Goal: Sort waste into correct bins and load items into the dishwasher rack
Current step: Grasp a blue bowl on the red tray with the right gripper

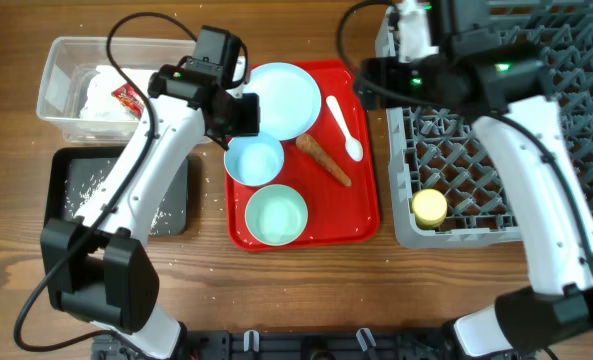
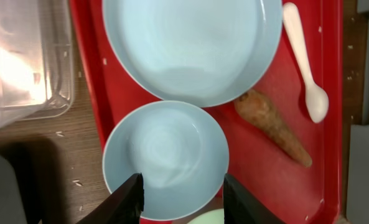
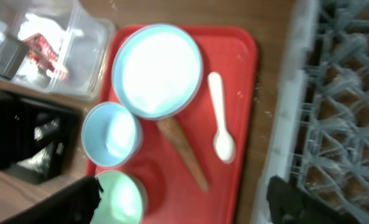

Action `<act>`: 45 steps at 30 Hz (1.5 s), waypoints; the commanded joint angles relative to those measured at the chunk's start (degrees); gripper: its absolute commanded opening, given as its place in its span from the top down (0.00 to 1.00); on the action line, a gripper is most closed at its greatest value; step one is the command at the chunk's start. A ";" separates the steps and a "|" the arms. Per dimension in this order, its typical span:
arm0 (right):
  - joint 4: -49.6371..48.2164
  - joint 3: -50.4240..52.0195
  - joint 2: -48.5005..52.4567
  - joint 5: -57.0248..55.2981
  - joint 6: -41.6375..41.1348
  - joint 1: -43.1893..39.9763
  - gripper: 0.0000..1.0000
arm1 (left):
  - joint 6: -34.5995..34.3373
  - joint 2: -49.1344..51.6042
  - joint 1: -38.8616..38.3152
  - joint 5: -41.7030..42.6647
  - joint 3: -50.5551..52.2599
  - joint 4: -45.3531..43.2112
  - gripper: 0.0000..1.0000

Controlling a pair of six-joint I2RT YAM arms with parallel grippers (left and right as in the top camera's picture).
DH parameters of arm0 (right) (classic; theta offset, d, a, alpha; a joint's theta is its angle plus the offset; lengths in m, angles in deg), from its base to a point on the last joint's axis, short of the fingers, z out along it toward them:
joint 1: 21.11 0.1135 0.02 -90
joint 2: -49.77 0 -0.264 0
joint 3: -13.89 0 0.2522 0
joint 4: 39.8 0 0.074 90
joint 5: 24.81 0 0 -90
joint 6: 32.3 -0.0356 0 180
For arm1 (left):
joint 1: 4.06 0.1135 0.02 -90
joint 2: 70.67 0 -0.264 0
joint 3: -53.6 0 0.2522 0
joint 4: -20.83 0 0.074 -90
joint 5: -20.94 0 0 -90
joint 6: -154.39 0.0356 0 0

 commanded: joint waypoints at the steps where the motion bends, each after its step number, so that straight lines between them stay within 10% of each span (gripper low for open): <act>1: -5.53 0.11 5.64 1.07 -2.86 5.75 0.16 | -6.97 -0.42 3.02 -2.36 -0.26 0.33 0.59; 20: -10.56 0.26 33.59 3.65 7.21 15.23 0.65 | -13.94 -0.42 23.74 -1.75 -0.26 -2.71 0.48; 24: -11.10 1.66 33.73 4.92 8.39 16.02 0.56 | -13.94 -0.42 23.74 -1.75 -0.26 -2.73 0.44; 25: -10.93 0.50 33.38 4.92 8.26 15.78 0.35 | -13.92 -0.42 23.74 -1.77 -0.26 -2.73 0.44; 31: -9.75 -1.09 28.74 5.60 8.70 14.95 0.26 | -13.94 -0.42 23.74 -1.77 -0.26 -2.78 0.43; 38: -11.23 -0.92 32.41 8.57 15.98 19.06 0.28 | -13.92 -0.42 23.74 -1.77 -0.26 -2.73 0.41; 45: -12.83 -0.17 36.17 6.95 15.93 18.84 0.59 | -13.92 -0.42 23.74 -1.75 -0.26 -2.67 0.39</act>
